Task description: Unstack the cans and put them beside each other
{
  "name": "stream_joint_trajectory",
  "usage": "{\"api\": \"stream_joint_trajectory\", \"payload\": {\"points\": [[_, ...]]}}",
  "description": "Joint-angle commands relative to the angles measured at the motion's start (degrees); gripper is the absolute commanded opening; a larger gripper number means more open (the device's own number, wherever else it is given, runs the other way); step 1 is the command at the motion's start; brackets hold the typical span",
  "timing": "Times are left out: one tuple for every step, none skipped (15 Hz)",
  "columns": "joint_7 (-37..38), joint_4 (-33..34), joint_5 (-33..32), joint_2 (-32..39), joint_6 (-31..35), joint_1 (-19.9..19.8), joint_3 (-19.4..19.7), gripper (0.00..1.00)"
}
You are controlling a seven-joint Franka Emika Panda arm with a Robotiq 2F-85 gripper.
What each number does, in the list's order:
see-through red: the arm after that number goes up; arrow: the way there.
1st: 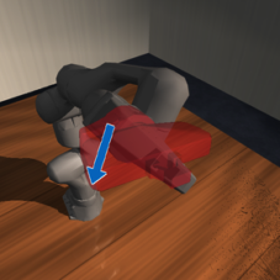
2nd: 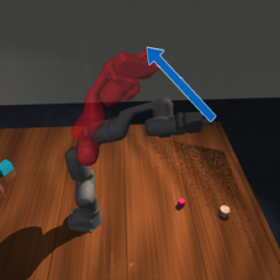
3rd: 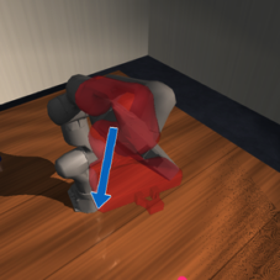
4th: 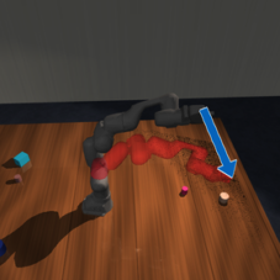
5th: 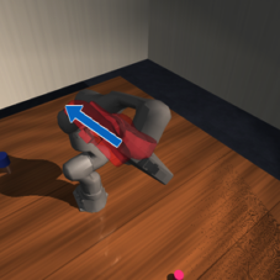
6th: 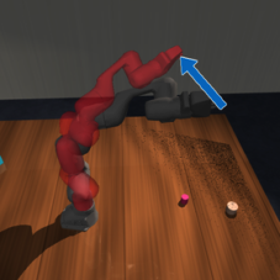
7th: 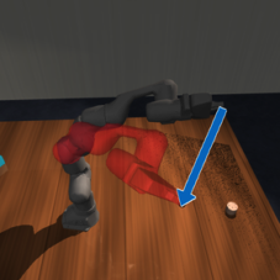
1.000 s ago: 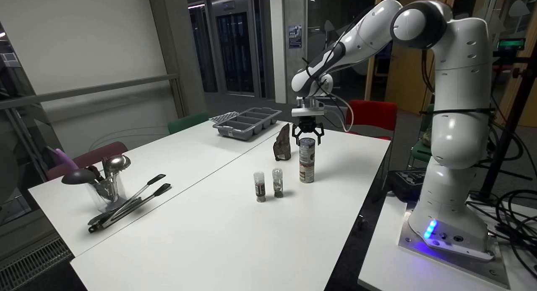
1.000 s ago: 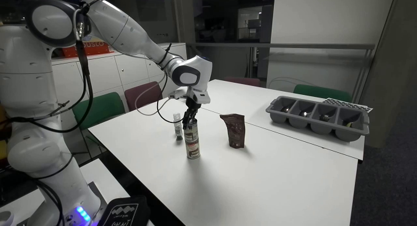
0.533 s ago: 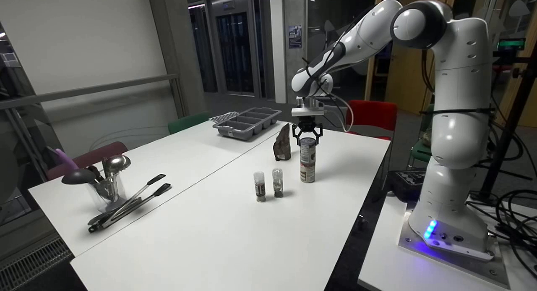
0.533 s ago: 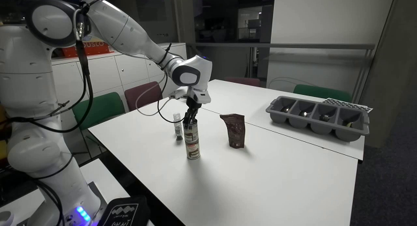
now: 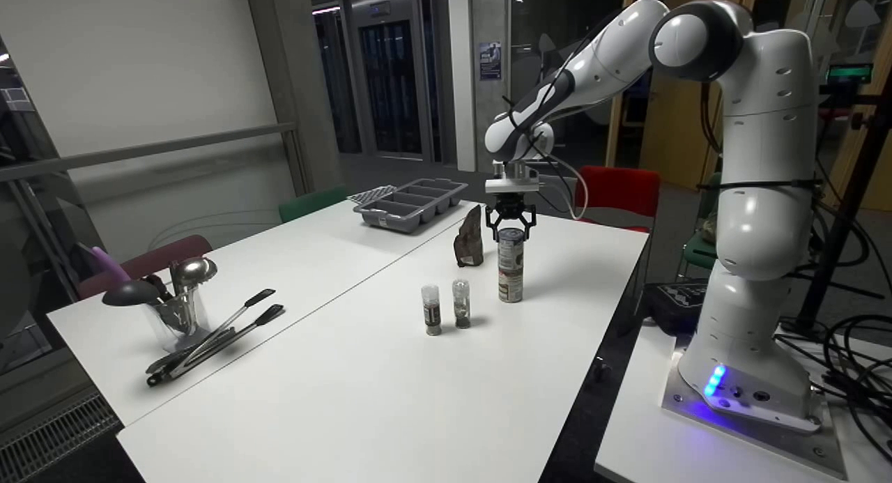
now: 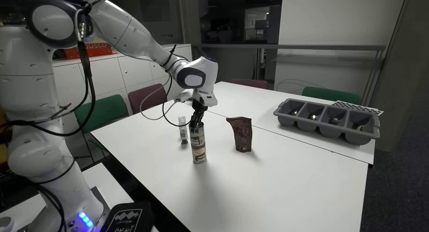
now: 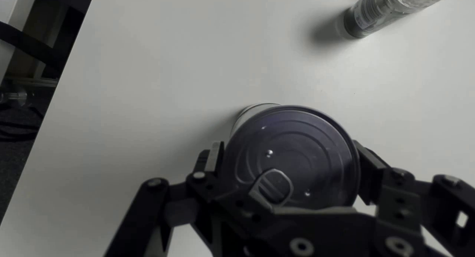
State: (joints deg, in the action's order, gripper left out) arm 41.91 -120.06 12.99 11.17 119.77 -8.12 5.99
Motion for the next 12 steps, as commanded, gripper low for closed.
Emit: {"api": "stream_joint_trajectory", "payload": {"points": [[-0.6, -3.9, -1.1, -4.4, 3.4, 1.3, 1.0, 0.57], [-0.4, -4.6, -1.3, -5.1, 3.9, 1.4, 1.0, 0.57], [-0.4, -5.2, -1.6, -5.8, 4.5, 1.6, 0.9, 0.57], [0.0, -6.1, -2.0, -6.8, 5.0, 1.9, 0.8, 0.57], [0.1, -6.8, -2.4, -7.5, 5.4, 2.1, 0.7, 0.57], [0.4, -7.5, -2.7, -8.3, 5.8, 2.3, 0.6, 0.57], [0.3, -8.1, -3.0, -9.2, 5.8, 2.4, 0.5, 0.57], [0.4, -8.7, -3.2, -10.0, 5.8, 2.5, 0.4, 0.57], [0.3, -9.2, -3.4, -10.7, 5.6, 2.6, 0.3, 0.57], [0.4, -9.6, -3.6, -11.5, 5.4, 2.7, 0.2, 0.57], [0.5, -10.0, -3.8, -12.2, 5.3, 2.8, 0.1, 0.57], [0.7, -10.3, -4.2, -12.9, 5.0, 2.8, 0.0, 0.57]]}}
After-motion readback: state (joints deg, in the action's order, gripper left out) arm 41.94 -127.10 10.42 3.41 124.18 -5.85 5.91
